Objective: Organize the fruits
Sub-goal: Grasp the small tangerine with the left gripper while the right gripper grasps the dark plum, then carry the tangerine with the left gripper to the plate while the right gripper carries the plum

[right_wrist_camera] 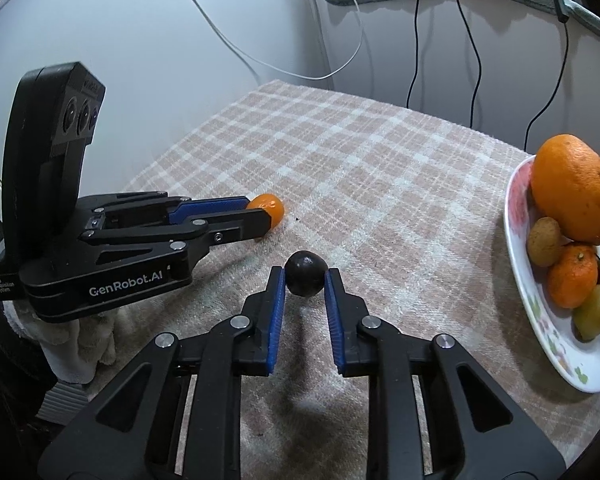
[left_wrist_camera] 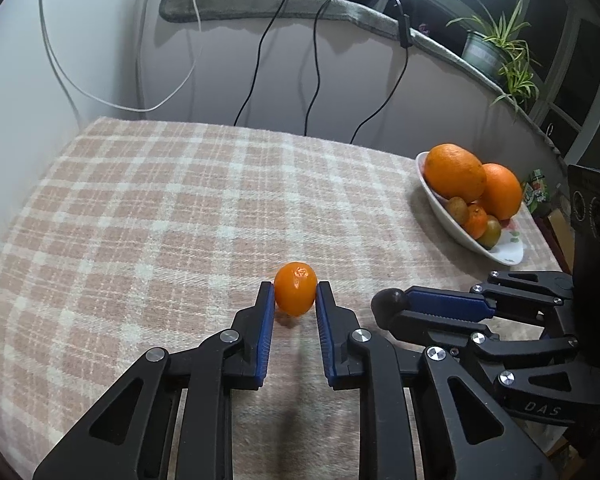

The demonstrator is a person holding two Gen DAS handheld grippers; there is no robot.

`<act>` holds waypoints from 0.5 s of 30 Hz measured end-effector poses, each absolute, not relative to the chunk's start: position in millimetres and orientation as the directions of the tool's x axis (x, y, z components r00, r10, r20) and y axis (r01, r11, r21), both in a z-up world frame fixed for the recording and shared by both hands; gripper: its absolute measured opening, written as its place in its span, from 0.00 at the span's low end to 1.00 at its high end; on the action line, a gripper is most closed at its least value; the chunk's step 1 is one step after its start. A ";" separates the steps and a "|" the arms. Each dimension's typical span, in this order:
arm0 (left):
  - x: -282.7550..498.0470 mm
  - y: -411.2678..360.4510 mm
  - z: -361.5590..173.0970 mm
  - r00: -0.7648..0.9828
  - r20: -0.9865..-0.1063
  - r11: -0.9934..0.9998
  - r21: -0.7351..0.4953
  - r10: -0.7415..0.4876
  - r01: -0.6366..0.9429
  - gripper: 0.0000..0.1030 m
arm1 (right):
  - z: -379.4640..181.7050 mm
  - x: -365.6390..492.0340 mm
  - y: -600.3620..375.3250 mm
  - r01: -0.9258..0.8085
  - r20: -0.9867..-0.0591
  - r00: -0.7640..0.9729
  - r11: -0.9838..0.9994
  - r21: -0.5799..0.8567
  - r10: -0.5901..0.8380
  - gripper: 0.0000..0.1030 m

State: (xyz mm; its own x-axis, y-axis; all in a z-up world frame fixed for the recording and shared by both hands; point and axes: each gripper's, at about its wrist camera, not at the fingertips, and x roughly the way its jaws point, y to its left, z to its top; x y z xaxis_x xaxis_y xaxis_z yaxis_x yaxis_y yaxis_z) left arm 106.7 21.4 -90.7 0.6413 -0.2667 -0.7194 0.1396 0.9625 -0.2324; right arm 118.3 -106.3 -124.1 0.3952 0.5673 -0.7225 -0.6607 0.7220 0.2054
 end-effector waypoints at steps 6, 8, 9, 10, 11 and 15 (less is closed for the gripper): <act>100.7 11.7 -78.0 0.659 -0.696 0.958 -0.233 -0.285 0.167 0.18 | -117.4 114.9 -119.3 -0.642 -0.704 0.417 0.734 0.221 0.575 0.20; 98.4 7.5 -73.1 0.664 -0.687 0.955 -0.234 -0.294 0.182 0.18 | -114.5 113.4 -125.1 -0.635 -0.697 0.427 0.740 0.222 0.576 0.20; 97.2 5.6 -71.0 0.665 -0.684 0.953 -0.236 -0.302 0.190 0.18 | -113.1 112.3 -128.0 -0.632 -0.694 0.432 0.742 0.222 0.576 0.20; 96.2 3.5 -69.6 0.665 -0.681 0.951 -0.238 -0.307 0.196 0.19 | -111.0 111.8 -131.7 -0.627 -0.689 0.440 0.746 0.223 0.576 0.20; 95.3 0.8 -67.7 0.666 -0.677 0.949 -0.239 -0.313 0.204 0.18 | -109.4 111.3 -134.2 -0.624 -0.685 0.445 0.748 0.224 0.576 0.20; 91.1 -10.3 -57.9 0.672 -0.660 0.942 -0.240 -0.337 0.236 0.19 | -101.6 108.3 -148.3 -0.609 -0.670 0.469 0.760 0.227 0.576 0.20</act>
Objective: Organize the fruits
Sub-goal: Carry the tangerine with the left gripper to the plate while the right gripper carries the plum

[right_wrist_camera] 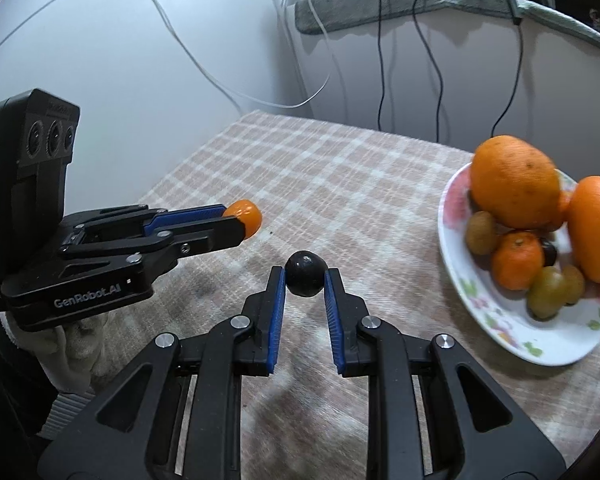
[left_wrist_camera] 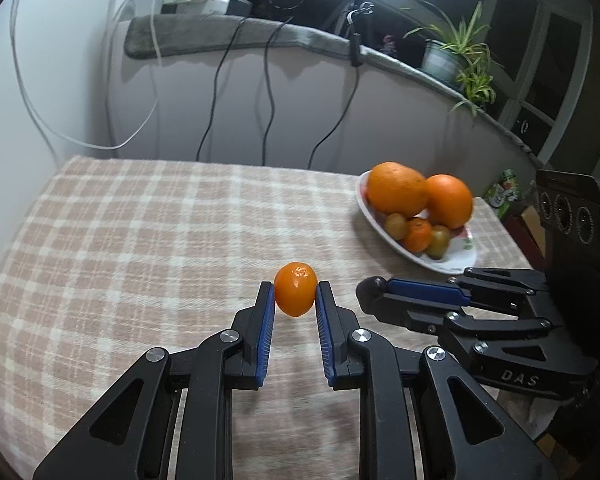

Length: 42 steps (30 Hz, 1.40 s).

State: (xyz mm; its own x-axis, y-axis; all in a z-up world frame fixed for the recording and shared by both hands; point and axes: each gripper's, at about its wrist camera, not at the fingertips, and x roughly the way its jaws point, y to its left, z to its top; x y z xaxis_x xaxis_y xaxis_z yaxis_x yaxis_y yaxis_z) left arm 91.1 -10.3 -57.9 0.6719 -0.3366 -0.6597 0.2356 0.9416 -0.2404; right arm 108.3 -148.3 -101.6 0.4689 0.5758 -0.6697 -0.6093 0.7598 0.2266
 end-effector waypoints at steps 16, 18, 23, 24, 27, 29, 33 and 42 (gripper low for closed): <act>86.4 -48.8 -41.0 0.667 -0.628 0.915 -0.240 -0.401 0.324 0.19 | -80.2 103.7 -215.9 -0.521 -0.621 0.572 0.822 0.229 0.535 0.20; 87.4 -54.5 -40.7 0.663 -0.627 0.912 -0.241 -0.408 0.333 0.19 | -78.9 103.4 -225.4 -0.506 -0.618 0.583 0.831 0.230 0.527 0.20; 89.7 -66.9 -41.5 0.651 -0.629 0.903 -0.242 -0.424 0.354 0.19 | -77.0 103.4 -250.8 -0.461 -0.613 0.611 0.855 0.239 0.501 0.20; 90.3 -69.6 -41.7 0.649 -0.630 0.901 -0.242 -0.427 0.359 0.19 | -76.5 103.5 -254.3 -0.454 -0.612 0.615 0.858 0.240 0.497 0.20; 91.7 -77.1 -41.4 0.641 -0.630 0.896 -0.244 -0.438 0.372 0.19 | -75.0 102.7 -265.1 -0.436 -0.609 0.628 0.867 0.240 0.484 0.20; 91.4 -80.9 -41.0 0.639 -0.630 0.893 -0.243 -0.442 0.378 0.18 | -74.5 102.3 -271.8 -0.423 -0.608 0.636 0.874 0.240 0.475 0.20; 93.5 -89.9 -39.8 0.632 -0.630 0.888 -0.241 -0.451 0.392 0.18 | -74.1 103.1 -284.9 -0.401 -0.605 0.648 0.883 0.246 0.463 0.20; 105.2 -112.7 -44.2 0.611 -0.642 0.878 -0.234 -0.462 0.418 0.19 | -71.8 104.3 -301.3 -0.369 -0.598 0.668 0.895 0.249 0.442 0.20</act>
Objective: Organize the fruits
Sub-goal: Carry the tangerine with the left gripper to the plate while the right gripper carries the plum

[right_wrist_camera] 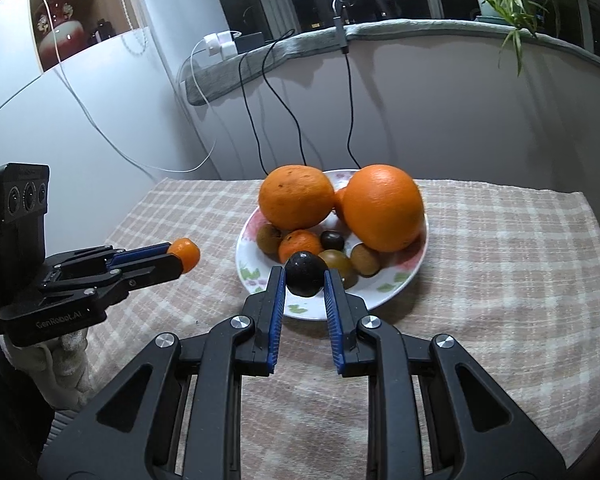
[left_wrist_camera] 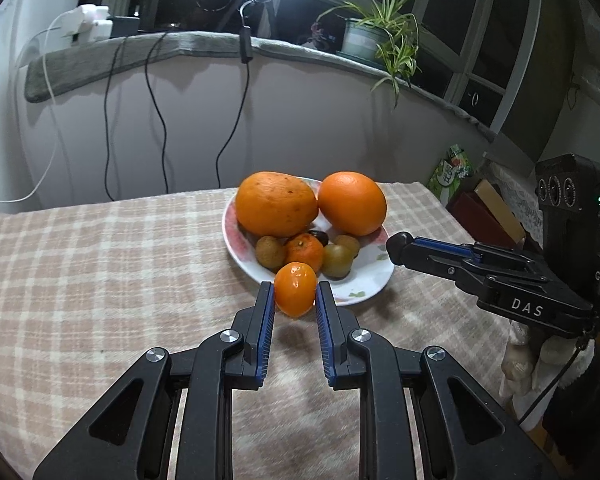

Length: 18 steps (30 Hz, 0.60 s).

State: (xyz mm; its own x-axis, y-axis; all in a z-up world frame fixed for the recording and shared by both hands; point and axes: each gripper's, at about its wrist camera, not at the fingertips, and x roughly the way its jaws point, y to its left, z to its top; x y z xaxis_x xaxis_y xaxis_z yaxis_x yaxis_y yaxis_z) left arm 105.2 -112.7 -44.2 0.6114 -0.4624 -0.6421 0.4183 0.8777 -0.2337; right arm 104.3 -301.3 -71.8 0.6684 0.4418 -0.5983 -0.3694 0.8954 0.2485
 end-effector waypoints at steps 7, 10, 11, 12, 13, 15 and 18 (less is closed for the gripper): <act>115.5 -130.9 -51.6 0.592 -0.661 0.874 -0.224 -0.461 0.431 0.18 | -74.8 112.3 -307.1 -0.351 -0.609 0.670 0.904 0.243 0.424 0.20; 118.2 -138.6 -53.6 0.584 -0.668 0.872 -0.216 -0.461 0.440 0.18 | -77.7 117.2 -308.0 -0.343 -0.615 0.668 0.907 0.245 0.419 0.20; 118.4 -141.2 -54.3 0.582 -0.670 0.870 -0.214 -0.462 0.444 0.18 | -78.4 118.0 -307.7 -0.343 -0.617 0.666 0.906 0.247 0.420 0.20; 118.6 -143.3 -54.8 0.579 -0.671 0.869 -0.213 -0.462 0.447 0.18 | -79.4 119.6 -307.5 -0.343 -0.619 0.663 0.906 0.248 0.420 0.20; 119.1 -145.5 -55.5 0.577 -0.673 0.868 -0.212 -0.463 0.449 0.18 | -80.9 122.1 -306.1 -0.343 -0.623 0.661 0.907 0.245 0.418 0.20; 120.0 -149.1 -56.7 0.574 -0.675 0.866 -0.210 -0.464 0.454 0.18 | -82.9 123.8 -304.1 -0.344 -0.629 0.658 0.908 0.240 0.415 0.20; 120.6 -154.1 -57.7 0.570 -0.678 0.864 -0.207 -0.465 0.459 0.19 | -85.4 126.9 -301.4 -0.345 -0.636 0.651 0.908 0.238 0.414 0.20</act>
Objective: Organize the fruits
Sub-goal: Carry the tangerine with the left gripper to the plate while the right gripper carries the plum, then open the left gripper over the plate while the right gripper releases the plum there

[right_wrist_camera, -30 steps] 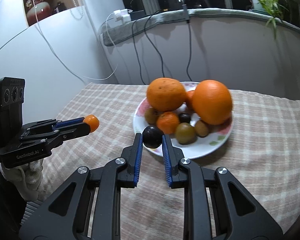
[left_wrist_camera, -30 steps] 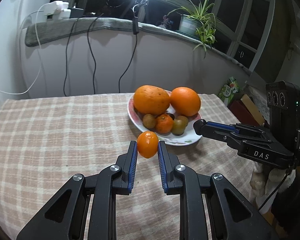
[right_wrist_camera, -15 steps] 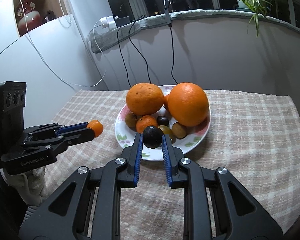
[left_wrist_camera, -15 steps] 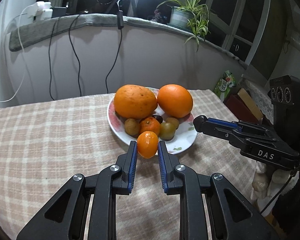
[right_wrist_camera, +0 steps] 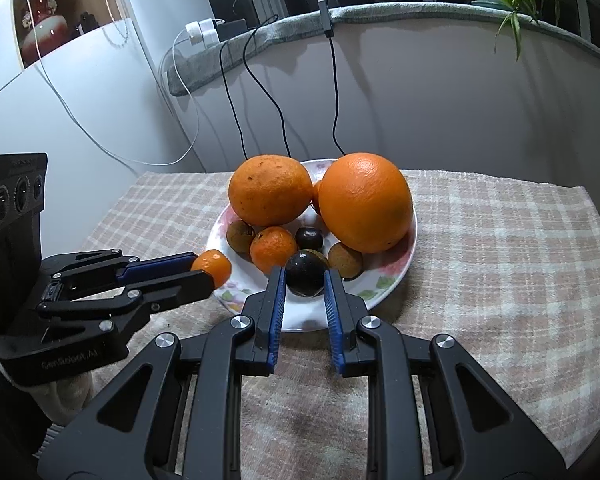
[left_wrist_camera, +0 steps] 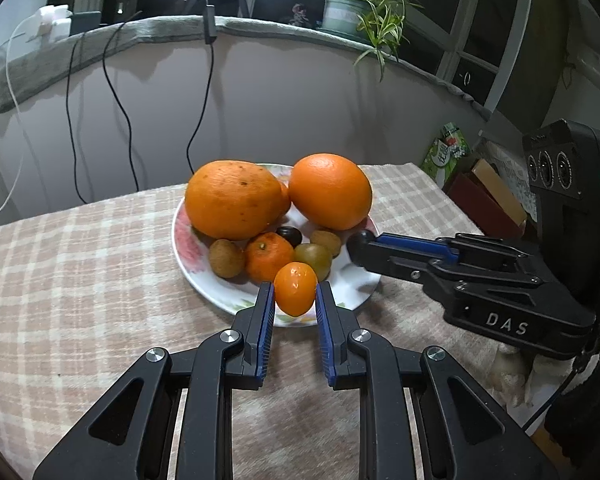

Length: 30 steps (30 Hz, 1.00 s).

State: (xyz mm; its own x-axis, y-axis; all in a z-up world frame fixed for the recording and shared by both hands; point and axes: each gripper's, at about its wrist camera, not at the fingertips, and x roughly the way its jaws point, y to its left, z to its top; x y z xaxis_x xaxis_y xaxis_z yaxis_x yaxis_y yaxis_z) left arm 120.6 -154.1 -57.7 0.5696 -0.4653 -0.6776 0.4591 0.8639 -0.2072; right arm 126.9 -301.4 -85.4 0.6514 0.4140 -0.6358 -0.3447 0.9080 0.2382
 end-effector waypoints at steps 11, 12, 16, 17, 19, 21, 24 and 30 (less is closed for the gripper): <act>126.9 -155.6 -62.4 0.569 -0.686 0.870 -0.200 -0.452 0.450 0.18 | -87.7 131.7 -295.5 -0.347 -0.653 0.642 0.912 0.220 0.402 0.20; 127.4 -155.2 -62.7 0.571 -0.687 0.872 -0.198 -0.449 0.448 0.19 | -87.9 131.7 -295.3 -0.346 -0.654 0.642 0.913 0.219 0.400 0.20; 128.4 -155.4 -62.8 0.573 -0.688 0.874 -0.193 -0.445 0.447 0.19 | -88.9 133.7 -294.5 -0.341 -0.661 0.640 0.915 0.214 0.393 0.20; 128.6 -155.6 -62.9 0.574 -0.688 0.874 -0.192 -0.444 0.446 0.19 | -89.2 134.1 -294.5 -0.340 -0.662 0.639 0.916 0.214 0.392 0.20; 129.2 -155.3 -63.3 0.574 -0.688 0.874 -0.192 -0.443 0.446 0.19 | -90.2 135.2 -294.7 -0.337 -0.664 0.637 0.917 0.215 0.390 0.20; 129.1 -155.1 -63.5 0.574 -0.687 0.874 -0.192 -0.445 0.447 0.19 | -90.7 135.6 -294.8 -0.335 -0.666 0.636 0.917 0.216 0.390 0.20; 128.4 -154.8 -63.6 0.574 -0.687 0.874 -0.193 -0.445 0.447 0.19 | -91.1 135.6 -295.2 -0.332 -0.667 0.636 0.918 0.217 0.388 0.20; 127.7 -153.9 -62.6 0.577 -0.684 0.873 -0.193 -0.446 0.447 0.19 | -91.1 136.2 -295.4 -0.332 -0.667 0.636 0.918 0.218 0.388 0.20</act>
State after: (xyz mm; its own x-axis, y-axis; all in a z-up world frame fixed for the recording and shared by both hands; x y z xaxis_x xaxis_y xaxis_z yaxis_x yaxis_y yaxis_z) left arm 127.7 -153.9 -62.6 0.5766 -0.4465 -0.6842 0.4471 0.8734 -0.1931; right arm 136.2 -295.4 -91.1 0.6359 0.3883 -0.6669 -0.3320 0.9178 0.2178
